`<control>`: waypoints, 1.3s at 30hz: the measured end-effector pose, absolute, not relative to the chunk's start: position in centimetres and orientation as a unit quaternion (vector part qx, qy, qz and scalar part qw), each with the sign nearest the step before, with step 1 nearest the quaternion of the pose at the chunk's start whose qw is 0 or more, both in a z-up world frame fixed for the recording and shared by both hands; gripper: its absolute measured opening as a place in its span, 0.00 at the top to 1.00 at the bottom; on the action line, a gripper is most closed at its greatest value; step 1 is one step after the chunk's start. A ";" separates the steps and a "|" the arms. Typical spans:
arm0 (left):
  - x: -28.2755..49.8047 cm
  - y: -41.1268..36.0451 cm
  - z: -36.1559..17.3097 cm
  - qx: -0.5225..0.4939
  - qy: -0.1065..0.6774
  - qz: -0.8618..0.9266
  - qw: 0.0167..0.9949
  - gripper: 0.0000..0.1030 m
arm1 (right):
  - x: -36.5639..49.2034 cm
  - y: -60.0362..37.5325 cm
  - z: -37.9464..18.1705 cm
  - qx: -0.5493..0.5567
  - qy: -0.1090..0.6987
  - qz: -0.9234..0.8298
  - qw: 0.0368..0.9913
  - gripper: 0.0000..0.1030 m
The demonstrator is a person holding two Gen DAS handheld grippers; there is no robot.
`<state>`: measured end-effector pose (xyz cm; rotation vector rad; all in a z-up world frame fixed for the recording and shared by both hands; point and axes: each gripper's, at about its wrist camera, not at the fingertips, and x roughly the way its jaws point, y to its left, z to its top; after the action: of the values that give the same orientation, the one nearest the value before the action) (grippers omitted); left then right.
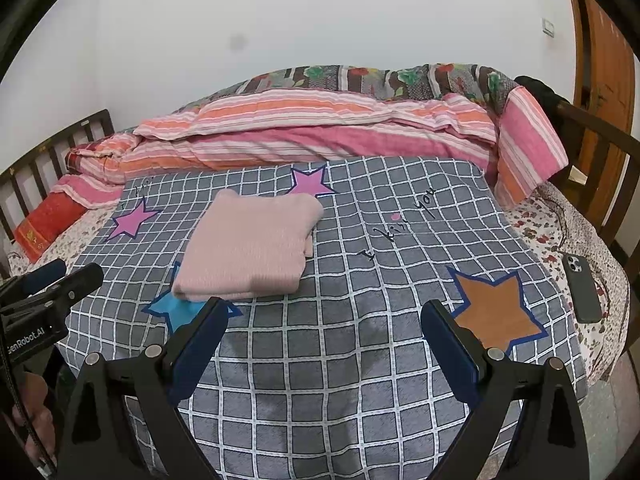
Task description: Fold small clothes
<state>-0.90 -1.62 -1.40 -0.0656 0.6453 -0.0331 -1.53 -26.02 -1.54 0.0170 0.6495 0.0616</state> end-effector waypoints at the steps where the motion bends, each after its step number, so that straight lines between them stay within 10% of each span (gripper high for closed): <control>1: -0.9 -1.6 -1.4 -0.032 0.317 -0.016 0.948 0.21 | -1.5 -26.0 -1.6 0.008 0.319 0.029 0.947 0.07; 39: -1.0 -1.6 -0.7 -0.034 0.312 -0.011 0.949 0.21 | -1.5 -25.6 -1.3 0.007 0.317 0.026 0.948 0.07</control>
<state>-1.03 -1.61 -0.72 -0.0684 0.6357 -0.0223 -1.48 -25.61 -1.29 0.0142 0.6461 0.0532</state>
